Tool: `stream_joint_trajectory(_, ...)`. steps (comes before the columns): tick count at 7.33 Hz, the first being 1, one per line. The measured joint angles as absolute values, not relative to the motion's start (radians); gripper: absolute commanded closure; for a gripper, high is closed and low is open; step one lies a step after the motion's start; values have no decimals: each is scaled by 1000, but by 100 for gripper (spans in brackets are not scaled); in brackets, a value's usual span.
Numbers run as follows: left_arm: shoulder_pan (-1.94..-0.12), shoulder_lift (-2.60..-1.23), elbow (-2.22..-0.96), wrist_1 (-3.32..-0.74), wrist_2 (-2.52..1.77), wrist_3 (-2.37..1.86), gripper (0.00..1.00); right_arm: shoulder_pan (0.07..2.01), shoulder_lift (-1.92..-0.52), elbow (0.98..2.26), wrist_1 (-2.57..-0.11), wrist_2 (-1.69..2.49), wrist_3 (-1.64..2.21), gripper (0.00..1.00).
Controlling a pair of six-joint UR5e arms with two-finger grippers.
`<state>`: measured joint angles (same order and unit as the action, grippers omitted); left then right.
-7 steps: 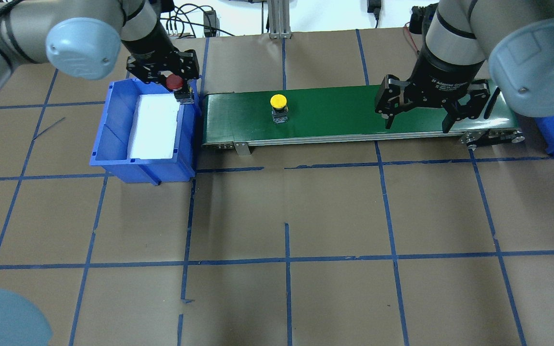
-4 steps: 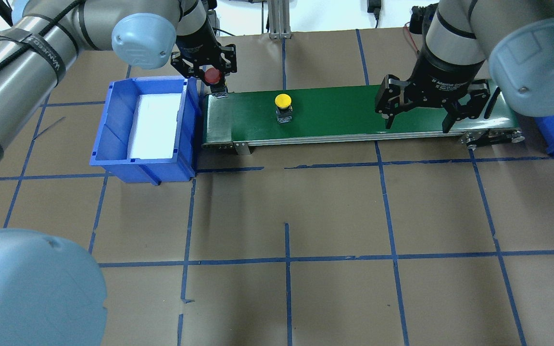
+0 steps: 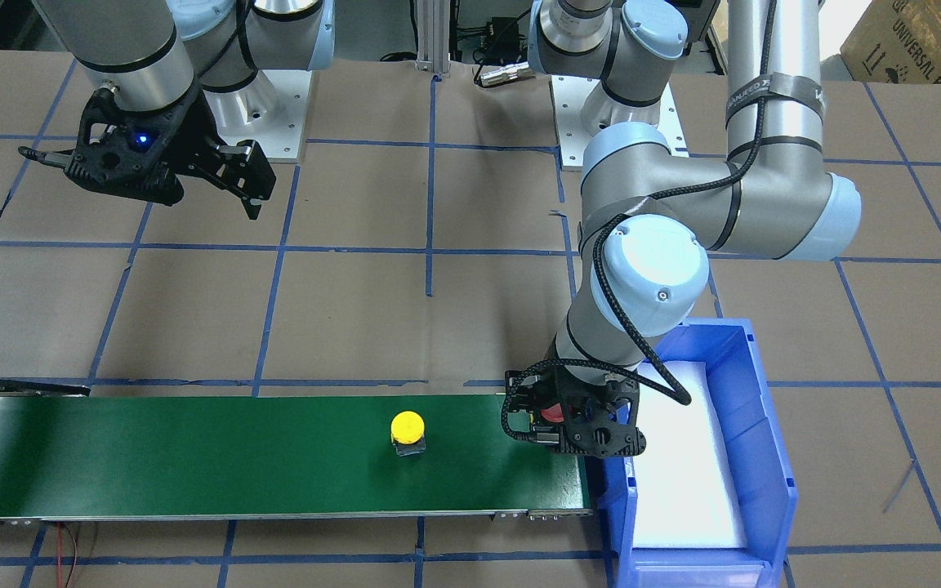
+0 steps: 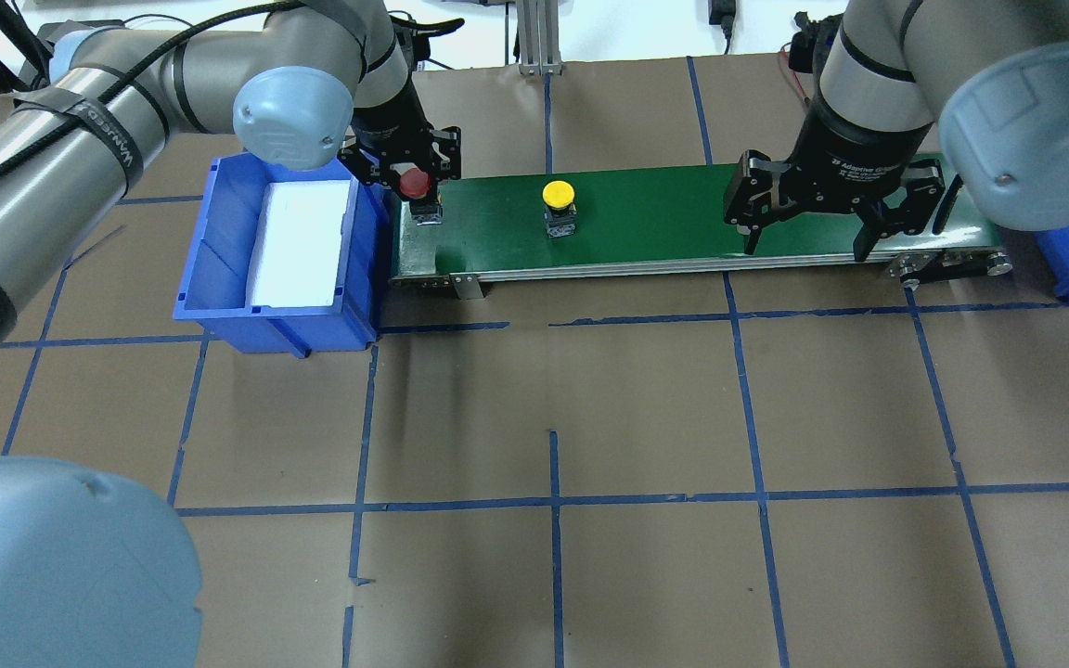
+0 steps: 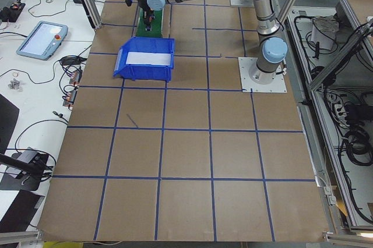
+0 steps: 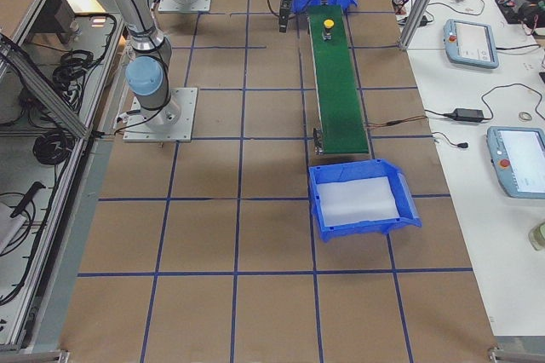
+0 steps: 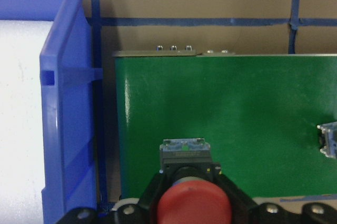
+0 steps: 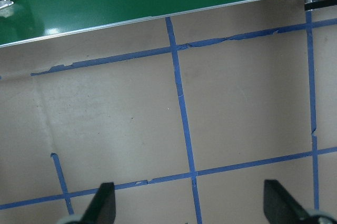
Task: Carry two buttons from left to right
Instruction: 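Lower the red button onto the conveyor and open the left gripper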
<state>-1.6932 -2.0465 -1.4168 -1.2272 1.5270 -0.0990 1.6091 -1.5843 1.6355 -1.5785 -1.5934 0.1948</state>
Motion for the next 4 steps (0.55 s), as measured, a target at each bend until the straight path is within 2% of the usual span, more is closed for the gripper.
stream_joint_trajectory(2,-1690,-2038,-1475,-1169,1529,-77,59,1609,-1585,1637,-1578,-1594,195,0)
stream_joint_trajectory(4,-1684,-2044,-1469,-1154,1535,-66,59,1609,-1585,1637,-1578,-1595,195,0)
